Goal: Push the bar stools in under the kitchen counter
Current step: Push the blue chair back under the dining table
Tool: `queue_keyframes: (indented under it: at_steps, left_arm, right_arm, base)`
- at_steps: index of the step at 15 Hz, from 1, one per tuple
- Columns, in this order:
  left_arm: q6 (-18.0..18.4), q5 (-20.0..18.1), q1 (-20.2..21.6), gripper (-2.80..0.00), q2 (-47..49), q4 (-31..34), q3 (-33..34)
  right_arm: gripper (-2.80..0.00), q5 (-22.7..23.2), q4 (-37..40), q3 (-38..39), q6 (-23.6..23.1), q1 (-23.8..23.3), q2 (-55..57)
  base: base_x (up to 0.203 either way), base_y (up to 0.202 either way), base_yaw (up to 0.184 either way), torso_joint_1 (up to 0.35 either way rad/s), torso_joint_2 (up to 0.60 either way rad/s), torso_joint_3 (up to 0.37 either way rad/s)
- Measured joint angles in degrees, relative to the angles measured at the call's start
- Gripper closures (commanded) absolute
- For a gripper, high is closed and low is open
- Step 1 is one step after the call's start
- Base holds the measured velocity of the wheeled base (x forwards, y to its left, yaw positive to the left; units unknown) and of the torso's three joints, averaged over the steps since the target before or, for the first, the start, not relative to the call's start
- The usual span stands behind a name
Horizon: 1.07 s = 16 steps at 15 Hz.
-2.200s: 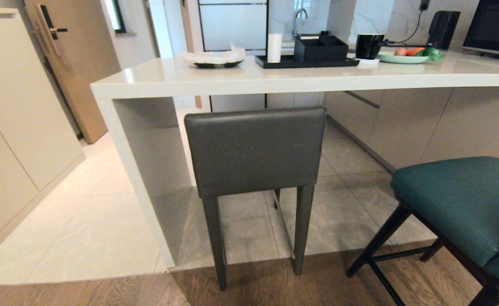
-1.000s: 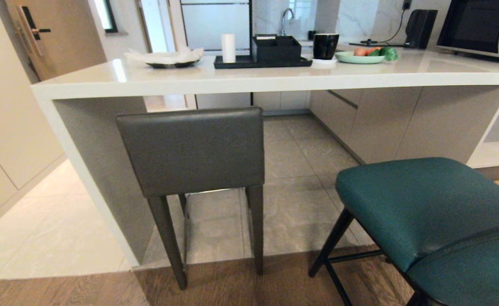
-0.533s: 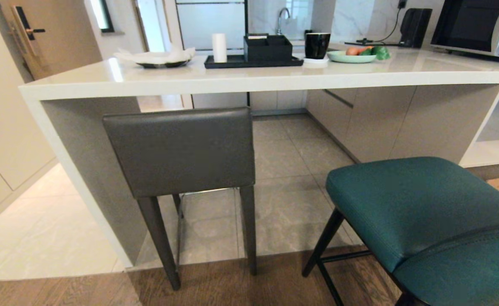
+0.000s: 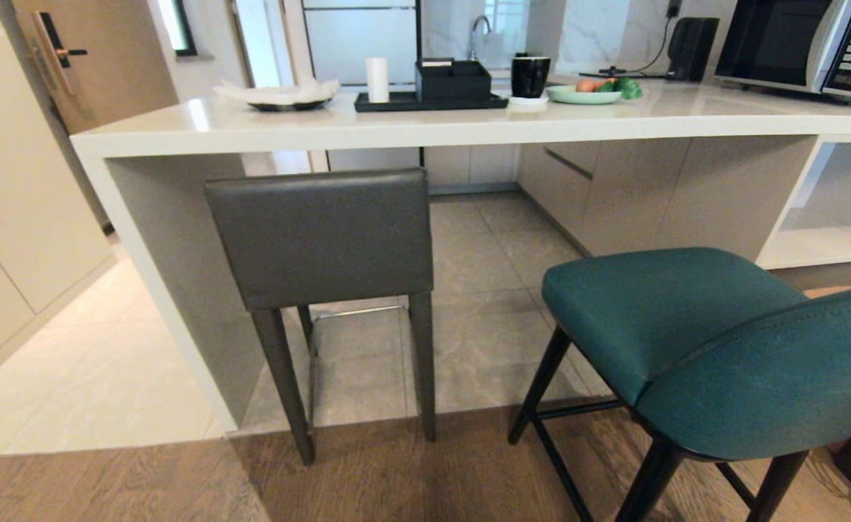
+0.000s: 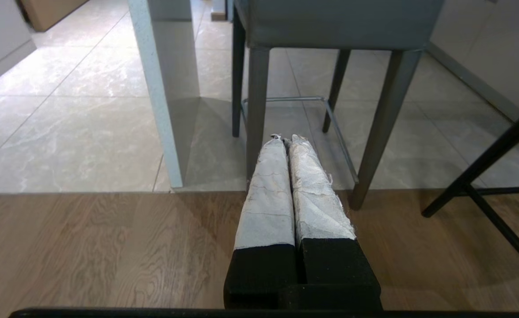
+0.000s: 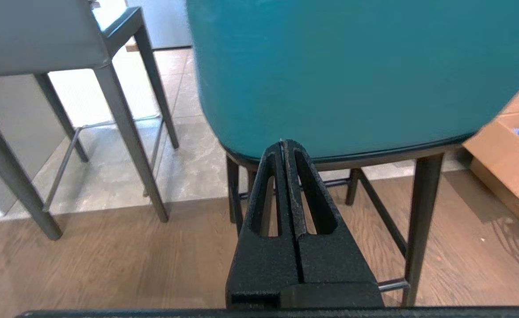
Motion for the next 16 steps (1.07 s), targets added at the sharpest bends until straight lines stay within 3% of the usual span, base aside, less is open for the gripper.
queue_keyframes:
  at_steps: [7, 16]
  left_arm:
    - [0.0, 0.0, 0.1, 0.0, 0.0, 0.0, 0.0]
    - [0.0, 0.0, 0.1, 0.0, 0.0, 0.0, 0.0]
  right_arm:
    - [0.0, 0.0, 0.0, 0.0, 0.0, 0.0, 0.0]
    - [0.0, 0.0, 0.0, 0.0, 0.1, 0.0, 0.0]
  base:
    - [-0.003, -0.021, 0.0, 0.001, 0.0, 0.0]
    - [0.0, -0.189, 0.002, 0.001, 0.0, 0.004]
